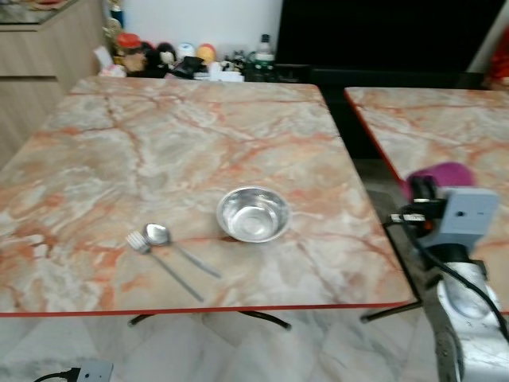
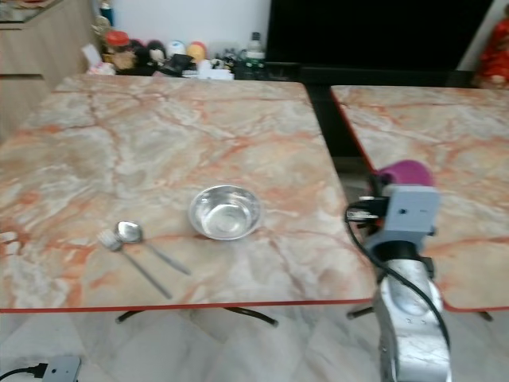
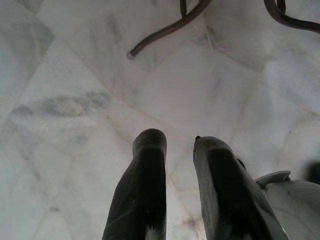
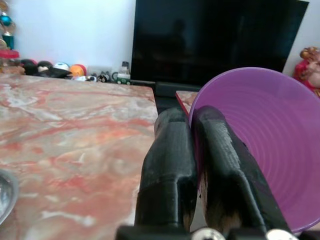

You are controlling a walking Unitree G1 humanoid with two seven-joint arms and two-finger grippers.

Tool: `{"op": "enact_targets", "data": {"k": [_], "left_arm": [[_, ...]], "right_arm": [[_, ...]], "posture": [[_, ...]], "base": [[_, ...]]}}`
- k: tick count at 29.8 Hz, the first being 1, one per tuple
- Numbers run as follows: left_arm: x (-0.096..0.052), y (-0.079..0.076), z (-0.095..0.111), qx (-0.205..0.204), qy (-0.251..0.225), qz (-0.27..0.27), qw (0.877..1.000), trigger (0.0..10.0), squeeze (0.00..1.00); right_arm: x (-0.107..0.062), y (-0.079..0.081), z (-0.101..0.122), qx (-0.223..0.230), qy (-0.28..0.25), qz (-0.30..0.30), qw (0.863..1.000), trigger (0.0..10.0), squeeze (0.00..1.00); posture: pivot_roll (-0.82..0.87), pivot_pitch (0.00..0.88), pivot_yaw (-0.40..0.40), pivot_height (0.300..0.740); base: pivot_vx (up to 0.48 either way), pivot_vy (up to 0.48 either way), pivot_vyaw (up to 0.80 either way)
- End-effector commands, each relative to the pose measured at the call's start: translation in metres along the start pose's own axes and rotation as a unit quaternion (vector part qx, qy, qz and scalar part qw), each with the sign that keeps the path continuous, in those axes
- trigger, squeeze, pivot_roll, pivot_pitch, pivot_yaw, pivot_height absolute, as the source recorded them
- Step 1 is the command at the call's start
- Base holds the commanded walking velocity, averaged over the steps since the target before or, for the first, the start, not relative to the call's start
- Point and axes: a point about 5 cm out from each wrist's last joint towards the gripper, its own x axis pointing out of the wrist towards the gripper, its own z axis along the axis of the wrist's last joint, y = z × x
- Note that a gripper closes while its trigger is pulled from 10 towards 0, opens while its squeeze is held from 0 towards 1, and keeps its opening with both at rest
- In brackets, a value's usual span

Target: Setting the table

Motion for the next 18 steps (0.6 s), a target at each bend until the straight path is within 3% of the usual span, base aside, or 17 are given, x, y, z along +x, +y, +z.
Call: {"op": "enact_targets", "data": {"k": [1,18], "left_arm": [[-0.0024,-0.0029,-0.0087,0.0,0.018,-0.004,1.0,10.0,0.0],[-0.0017,-0.0052,-0.0086,0.006,0.021,-0.011,1.0,10.0,0.0]], "right_arm": [[0.0008,-0.0041,0.0043,-0.007,-0.01,-0.007,1.0,10.0,0.0],[0.0006,0.0007,0.0015,-0.012,-0.004,0.001,1.0,10.0,0.0]], "posture": [[-0.07,0.136,-0.005,0.74],[-0.07,0.11,0.001,0.74]], "base": [[0.0,-0.375,0.0],[0.0,-0.372,0.0]]}}
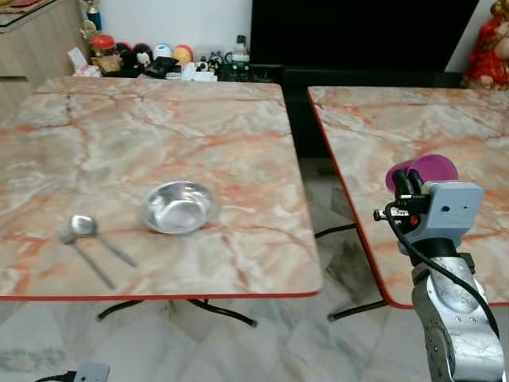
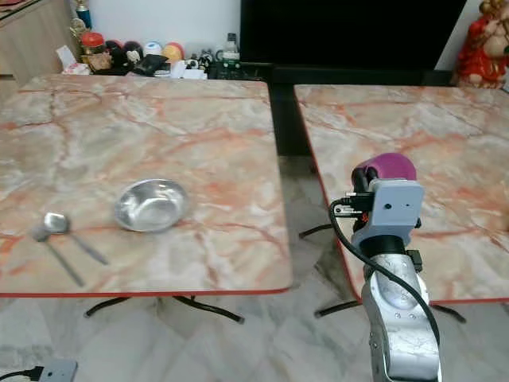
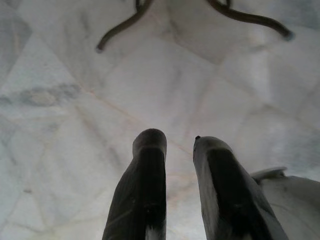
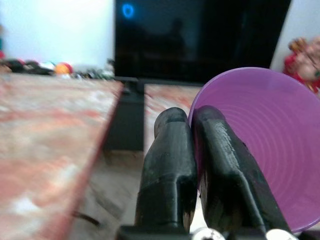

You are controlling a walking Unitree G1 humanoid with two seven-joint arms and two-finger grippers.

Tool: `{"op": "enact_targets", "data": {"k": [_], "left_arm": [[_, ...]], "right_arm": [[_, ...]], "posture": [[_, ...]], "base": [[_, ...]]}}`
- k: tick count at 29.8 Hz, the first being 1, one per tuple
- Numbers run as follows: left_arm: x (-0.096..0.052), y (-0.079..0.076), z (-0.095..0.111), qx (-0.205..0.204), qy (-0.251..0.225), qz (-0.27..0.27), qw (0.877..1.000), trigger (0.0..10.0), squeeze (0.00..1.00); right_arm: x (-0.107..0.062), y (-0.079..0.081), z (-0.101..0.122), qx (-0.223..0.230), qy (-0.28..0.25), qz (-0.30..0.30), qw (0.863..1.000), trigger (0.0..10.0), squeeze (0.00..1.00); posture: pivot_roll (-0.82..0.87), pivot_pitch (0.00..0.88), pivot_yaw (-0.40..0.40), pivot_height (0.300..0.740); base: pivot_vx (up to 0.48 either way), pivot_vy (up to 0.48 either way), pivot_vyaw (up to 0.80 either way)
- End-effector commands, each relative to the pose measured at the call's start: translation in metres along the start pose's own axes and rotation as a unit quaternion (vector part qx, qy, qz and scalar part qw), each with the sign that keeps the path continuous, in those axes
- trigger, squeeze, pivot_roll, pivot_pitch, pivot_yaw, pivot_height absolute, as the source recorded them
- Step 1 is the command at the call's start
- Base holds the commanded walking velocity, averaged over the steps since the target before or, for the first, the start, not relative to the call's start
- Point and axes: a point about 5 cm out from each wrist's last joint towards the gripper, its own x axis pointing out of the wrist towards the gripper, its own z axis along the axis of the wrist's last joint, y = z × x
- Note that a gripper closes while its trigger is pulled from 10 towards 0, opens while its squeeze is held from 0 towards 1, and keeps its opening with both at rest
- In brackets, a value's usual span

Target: Setting the table

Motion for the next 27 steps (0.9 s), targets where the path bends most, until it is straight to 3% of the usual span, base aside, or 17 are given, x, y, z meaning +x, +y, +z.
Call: {"op": "enact_targets", "data": {"k": [1,17,27], "left_arm": [[-0.0023,-0.0022,-0.0083,0.007,0.019,-0.007,1.0,10.0,0.0],[-0.0034,-0.0029,-0.011,0.01,0.023,-0.011,1.0,10.0,0.0],[-0.0025,-0.0035,-0.0089,-0.002,0.017,-0.01,1.0,10.0,0.0]], "right_arm": [[-0.0001,-0.0021,0.004,-0.008,-0.008,-0.003,1.0,10.0,0.0],[-0.0013,-0.0015,0.0007,-0.016,0.001,0.0,1.0,10.0,0.0],[-0.0008,-0.0029,0.0004,-0.015,0.002,-0.005,1.0,10.0,0.0]], "posture": [[-0.07,0.11,0.001,0.74],[-0.08,0.094,0.001,0.74],[-0.07,0.103,-0.002,0.74]], "base": [[0.0,-0.371,0.0],[0.0,-0.364,0.0],[0.0,0.0,0.0]]}}
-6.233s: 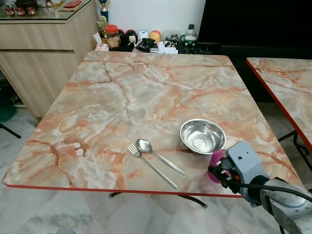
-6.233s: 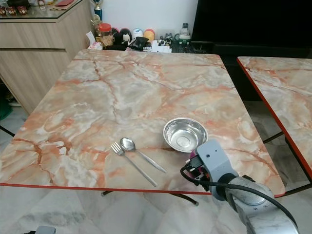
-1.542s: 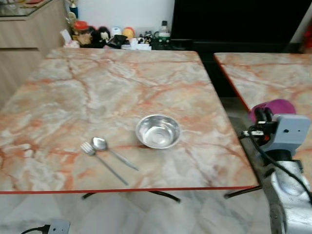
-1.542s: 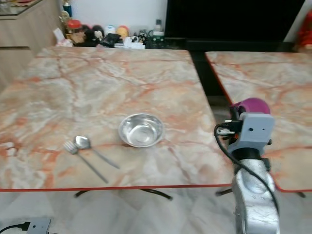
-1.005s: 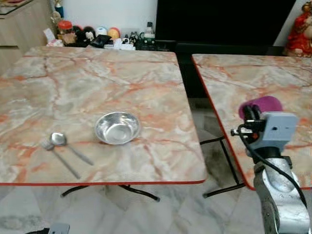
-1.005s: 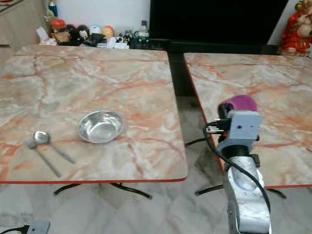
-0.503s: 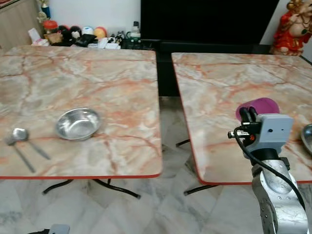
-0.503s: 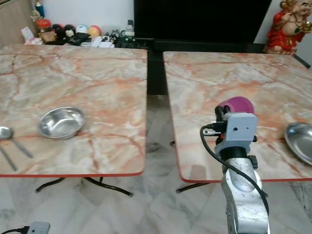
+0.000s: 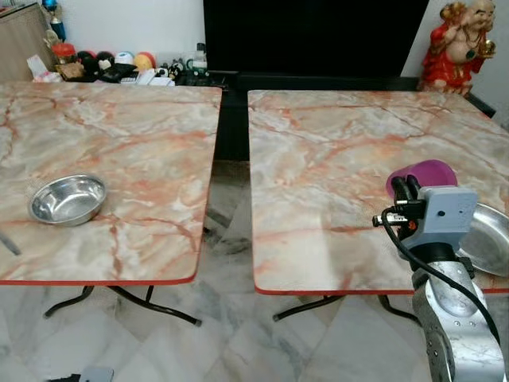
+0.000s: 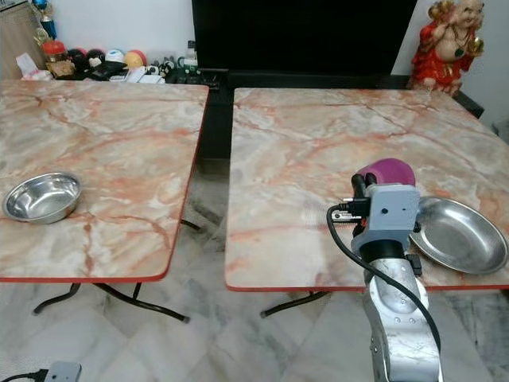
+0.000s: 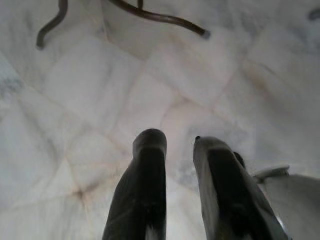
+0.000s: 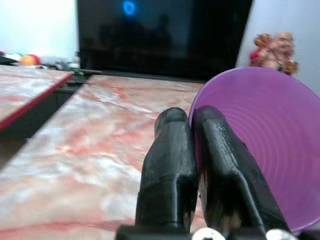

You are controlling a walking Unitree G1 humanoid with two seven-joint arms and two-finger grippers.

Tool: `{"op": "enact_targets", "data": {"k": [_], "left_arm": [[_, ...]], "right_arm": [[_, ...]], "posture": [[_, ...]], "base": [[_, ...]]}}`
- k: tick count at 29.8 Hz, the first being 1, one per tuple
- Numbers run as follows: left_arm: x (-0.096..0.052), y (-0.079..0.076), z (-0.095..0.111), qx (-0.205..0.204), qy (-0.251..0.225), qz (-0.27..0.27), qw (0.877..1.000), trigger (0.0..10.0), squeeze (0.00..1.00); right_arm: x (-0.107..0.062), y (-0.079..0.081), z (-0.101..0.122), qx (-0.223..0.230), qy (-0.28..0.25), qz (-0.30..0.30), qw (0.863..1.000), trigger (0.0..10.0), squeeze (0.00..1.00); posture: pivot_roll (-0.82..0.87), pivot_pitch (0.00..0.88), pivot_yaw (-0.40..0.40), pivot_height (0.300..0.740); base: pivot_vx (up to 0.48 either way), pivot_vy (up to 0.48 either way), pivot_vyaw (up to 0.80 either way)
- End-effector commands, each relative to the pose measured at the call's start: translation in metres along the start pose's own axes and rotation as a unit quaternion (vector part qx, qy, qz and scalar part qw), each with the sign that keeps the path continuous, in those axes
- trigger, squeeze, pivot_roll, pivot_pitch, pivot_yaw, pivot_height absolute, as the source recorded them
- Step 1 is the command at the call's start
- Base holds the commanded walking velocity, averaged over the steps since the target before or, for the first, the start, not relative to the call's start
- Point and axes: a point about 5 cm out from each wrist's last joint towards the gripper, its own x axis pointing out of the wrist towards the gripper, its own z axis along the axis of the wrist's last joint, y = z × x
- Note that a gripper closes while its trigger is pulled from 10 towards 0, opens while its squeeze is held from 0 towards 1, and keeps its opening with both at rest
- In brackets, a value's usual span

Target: Setting the table

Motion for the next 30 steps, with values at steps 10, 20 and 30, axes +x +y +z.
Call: {"op": "enact_targets", "data": {"k": [10,20,30], "left_arm": [[-0.0026,0.0036,-0.0059,-0.005,0.01,0.003,1.0,10.0,0.0],[-0.0028,0.0038,-0.0063,-0.008,0.011,0.004,1.0,10.0,0.0],[-0.0026,0.0049,-0.0056,-0.01,0.01,0.006,1.0,10.0,0.0]], "right_arm": [[0.0038,-0.0011,0.0055,0.002,-0.005,-0.008,1.0,10.0,0.0],[0.0048,0.0013,0.004,0.002,0.0,-0.007,1.0,10.0,0.0],[0.0059,0.0031,0.0033,0.001,0.004,-0.004,1.0,10.0,0.0]], "posture": [[-0.07,0.117,-0.004,0.74],[-0.06,0.122,-0.004,0.74],[-0.06,0.13,-0.004,0.74]], "base": [[0.025,0.0,0.0],[0.272,0.0,0.0],[0.293,0.0,0.0]]}}
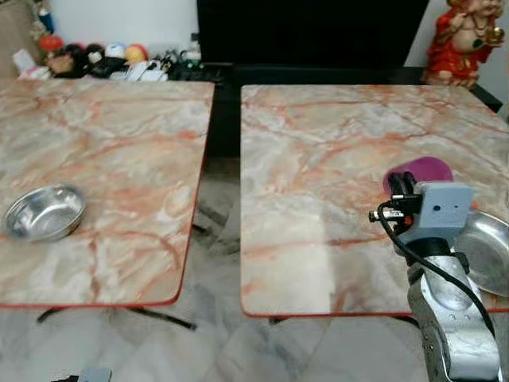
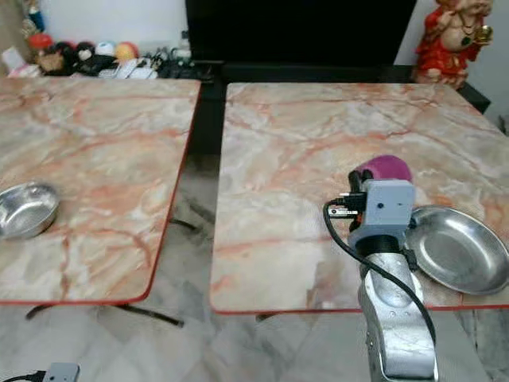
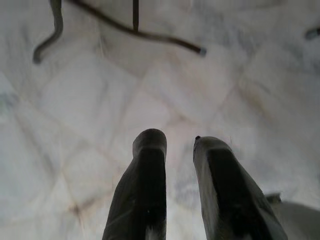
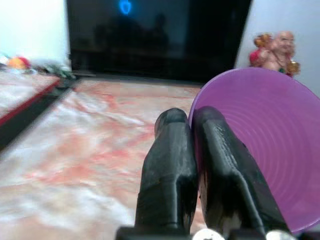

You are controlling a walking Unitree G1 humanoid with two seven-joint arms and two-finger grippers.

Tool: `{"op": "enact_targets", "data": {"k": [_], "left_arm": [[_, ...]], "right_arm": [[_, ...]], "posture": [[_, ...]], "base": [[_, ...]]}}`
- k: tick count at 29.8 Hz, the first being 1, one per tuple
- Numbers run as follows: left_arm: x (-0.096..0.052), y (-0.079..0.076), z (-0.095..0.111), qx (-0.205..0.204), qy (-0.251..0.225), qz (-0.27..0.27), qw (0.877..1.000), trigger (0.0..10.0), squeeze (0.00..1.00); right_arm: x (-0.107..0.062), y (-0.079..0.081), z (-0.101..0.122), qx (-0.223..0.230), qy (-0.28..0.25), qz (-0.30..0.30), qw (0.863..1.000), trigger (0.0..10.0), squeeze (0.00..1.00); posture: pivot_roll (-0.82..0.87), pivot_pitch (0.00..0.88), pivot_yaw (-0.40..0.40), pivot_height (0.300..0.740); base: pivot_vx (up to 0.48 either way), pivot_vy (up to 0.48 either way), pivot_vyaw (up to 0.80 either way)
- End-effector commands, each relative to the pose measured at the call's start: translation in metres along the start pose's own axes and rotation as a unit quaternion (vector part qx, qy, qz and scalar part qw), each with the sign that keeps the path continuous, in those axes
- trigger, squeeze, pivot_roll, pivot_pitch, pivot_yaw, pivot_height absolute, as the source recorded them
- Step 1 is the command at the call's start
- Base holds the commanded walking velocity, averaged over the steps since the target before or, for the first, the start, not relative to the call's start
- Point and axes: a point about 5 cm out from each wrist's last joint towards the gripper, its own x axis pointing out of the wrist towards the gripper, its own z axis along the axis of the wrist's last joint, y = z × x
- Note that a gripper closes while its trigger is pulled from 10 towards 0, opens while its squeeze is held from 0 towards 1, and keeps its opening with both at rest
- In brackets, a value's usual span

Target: Setting the table

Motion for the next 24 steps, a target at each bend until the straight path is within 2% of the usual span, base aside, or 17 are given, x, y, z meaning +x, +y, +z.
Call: {"op": "enact_targets", "data": {"k": [1,4,12,17,24], "left_arm": [[-0.004,0.002,-0.011,-0.003,0.021,0.003,1.0,10.0,0.0],[-0.004,0.002,-0.012,-0.004,0.021,0.004,1.0,10.0,0.0],[-0.005,0.001,-0.013,-0.004,0.024,0.003,1.0,10.0,0.0],[-0.005,0.0,-0.014,-0.004,0.026,0.001,1.0,10.0,0.0],[-0.005,0.0,-0.014,-0.004,0.028,0.0,1.0,10.0,0.0]], "right_arm": [[0.001,0.0,-0.001,0.001,0.005,-0.003,1.0,10.0,0.0],[0.001,0.001,-0.001,0.001,0.006,-0.003,1.0,10.0,0.0],[-0.001,-0.002,-0.006,-0.005,0.026,-0.016,1.0,10.0,0.0],[0.0,-0.013,-0.018,-0.017,0.083,-0.053,0.995,10.0,0.0],[0.0,-0.018,-0.033,-0.011,0.158,-0.059,0.986,10.0,0.0]], "posture": [[-0.06,0.131,-0.004,0.74],[-0.06,0.132,-0.004,0.74],[-0.06,0.135,-0.005,0.74],[-0.06,0.137,-0.006,0.74],[-0.06,0.138,-0.004,0.74]], "base": [[0.3,0.0,0.0],[0.294,0.0,0.0],[0.0,0.0,0.0],[0.0,0.0,0.0],[0.0,0.0,0.0]]}}
